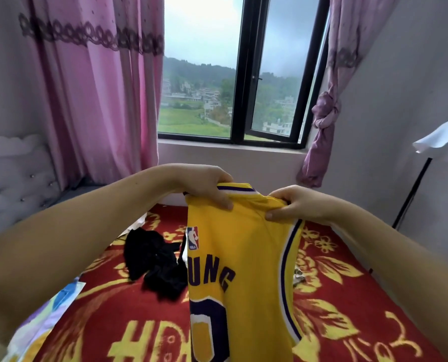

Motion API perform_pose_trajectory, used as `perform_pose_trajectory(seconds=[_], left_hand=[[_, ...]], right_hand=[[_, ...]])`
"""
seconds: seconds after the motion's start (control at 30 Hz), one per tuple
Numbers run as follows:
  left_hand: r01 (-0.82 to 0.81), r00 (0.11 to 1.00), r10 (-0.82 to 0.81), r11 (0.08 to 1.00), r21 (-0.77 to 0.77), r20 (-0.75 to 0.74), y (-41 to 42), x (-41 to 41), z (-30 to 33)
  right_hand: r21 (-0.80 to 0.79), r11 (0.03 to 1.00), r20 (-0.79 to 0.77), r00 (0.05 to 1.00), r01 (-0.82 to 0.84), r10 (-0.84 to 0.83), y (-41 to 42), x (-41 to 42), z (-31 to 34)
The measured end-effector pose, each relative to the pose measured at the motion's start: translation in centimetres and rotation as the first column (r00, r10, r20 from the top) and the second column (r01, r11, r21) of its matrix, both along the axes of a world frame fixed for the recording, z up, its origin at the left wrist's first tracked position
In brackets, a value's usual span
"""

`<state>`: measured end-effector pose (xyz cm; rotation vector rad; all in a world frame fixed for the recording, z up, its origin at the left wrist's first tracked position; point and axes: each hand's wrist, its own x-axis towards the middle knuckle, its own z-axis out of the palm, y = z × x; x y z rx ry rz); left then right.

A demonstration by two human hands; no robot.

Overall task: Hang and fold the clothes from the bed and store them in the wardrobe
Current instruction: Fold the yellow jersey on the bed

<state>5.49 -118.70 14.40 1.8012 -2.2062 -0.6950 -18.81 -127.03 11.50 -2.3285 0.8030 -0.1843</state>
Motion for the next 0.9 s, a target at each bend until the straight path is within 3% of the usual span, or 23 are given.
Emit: perform_pose_trajectory(seconds=[0.07,0.17,0.33,0.43,0.5,0.63,0.73,0.9], left_hand=[[-0.03,0.981,0.036,0.999,-0.033,0.189,-2.1,0.1,-0.5],[-0.124,0.917,0.211,0.957,-0.262,0.337,-5.4,0.5,-0.3],[-0.197,0.836,0.482,0.71,-0.676,0.263,-7.5,2.2,3.6],[-0.109,0.863,0.449,0.616,-0.781,0.234,-6.4,2.8,6.4],[-0.059,0.913,0.333,0.679,-0.732,0.235,-4.9,3.2,7.4],[0.014,0.978,0.081,0.893,-0.451,0.19,-1.5,3.1,4.1],[0.082,0.976,-0.026,0.964,-0.253,0.217,0.1,2.9,-3.9],[0.129,0.977,-0.15,0.982,0.138,0.151,3.9,0.5,-22.7]], right_hand=[[-0.048,0.997,0.029,0.997,0.068,-0.067,-1.8,1.3,-0.9],[-0.163,0.965,0.149,0.972,0.203,-0.179,-4.7,3.9,-1.5],[-0.336,0.858,0.453,0.865,0.389,-0.215,-8.3,7.2,3.2],[-0.431,0.813,0.519,0.845,0.391,-0.13,-7.9,7.8,6.2],[-0.457,0.825,0.494,0.866,0.331,-0.073,-7.1,7.5,6.8],[-0.374,0.916,0.336,0.942,0.148,-0.015,-5.8,6.0,2.3],[-0.304,0.952,0.09,0.995,-0.012,0.042,-4.2,5.4,-6.0],[-0.067,0.979,-0.229,0.958,-0.19,0.171,1.6,3.0,-23.6]])
